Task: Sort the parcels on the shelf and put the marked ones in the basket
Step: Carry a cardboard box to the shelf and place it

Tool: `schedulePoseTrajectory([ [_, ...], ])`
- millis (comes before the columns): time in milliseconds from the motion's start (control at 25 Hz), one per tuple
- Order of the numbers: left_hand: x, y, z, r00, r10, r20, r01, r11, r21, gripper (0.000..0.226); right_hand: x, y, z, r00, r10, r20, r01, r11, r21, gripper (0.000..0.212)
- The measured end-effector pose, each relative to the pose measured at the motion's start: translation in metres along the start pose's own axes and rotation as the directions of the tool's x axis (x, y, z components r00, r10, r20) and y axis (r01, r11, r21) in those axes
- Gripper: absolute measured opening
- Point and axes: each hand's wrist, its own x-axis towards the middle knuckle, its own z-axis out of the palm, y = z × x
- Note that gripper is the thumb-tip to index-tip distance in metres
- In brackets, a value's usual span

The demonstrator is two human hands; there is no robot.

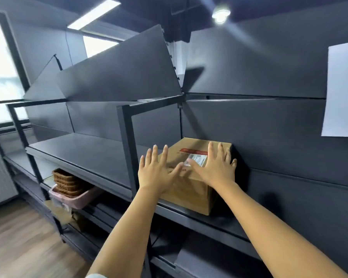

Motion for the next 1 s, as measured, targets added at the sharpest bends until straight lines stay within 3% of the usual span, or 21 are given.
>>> schedulePoseTrajectory([
  [160,0.027,-0.014,0.024,0.999,-0.041,0.027,0.041,0.999,0.007,0.087,0.015,0.006,0.03,0.979,0.151,0.14,-0.174,0.97,0.17,0.102],
  [360,0.052,-0.031,0.045,0.994,-0.034,0.106,0.037,0.999,-0.024,0.086,0.022,0.007,0.045,0.917,0.291,0.273,-0.393,0.78,0.487,0.106],
  [440,0.062,-0.033,0.049,0.984,-0.077,0.162,0.102,0.983,-0.151,0.08,0.025,0.012,0.048,0.872,0.366,0.326,-0.488,0.588,0.645,0.106],
  [520,0.07,-0.032,0.053,0.945,-0.192,0.265,0.273,0.908,-0.318,0.074,0.025,0.019,0.052,0.799,0.413,0.437,-0.572,0.3,0.764,0.097],
  [600,0.078,-0.034,0.056,0.885,-0.298,0.358,0.429,0.823,-0.373,0.07,0.022,0.024,0.055,0.754,0.413,0.51,-0.614,0.17,0.771,0.087],
  [680,0.082,-0.037,0.057,0.868,-0.337,0.363,0.46,0.822,-0.336,0.063,0.021,0.028,0.058,0.75,0.405,0.523,-0.614,0.133,0.778,0.079],
  [800,0.086,-0.049,0.058,0.898,-0.308,0.312,0.427,0.778,-0.46,0.05,0.016,0.029,0.06,0.755,0.389,0.529,-0.596,0.068,0.8,0.072],
  [1000,0.071,-0.066,0.068,0.89,-0.3,0.343,0.454,0.53,-0.716,0.018,0.003,0.04,0.054,0.76,0.384,0.524,-0.582,0.044,0.812,0.063],
])
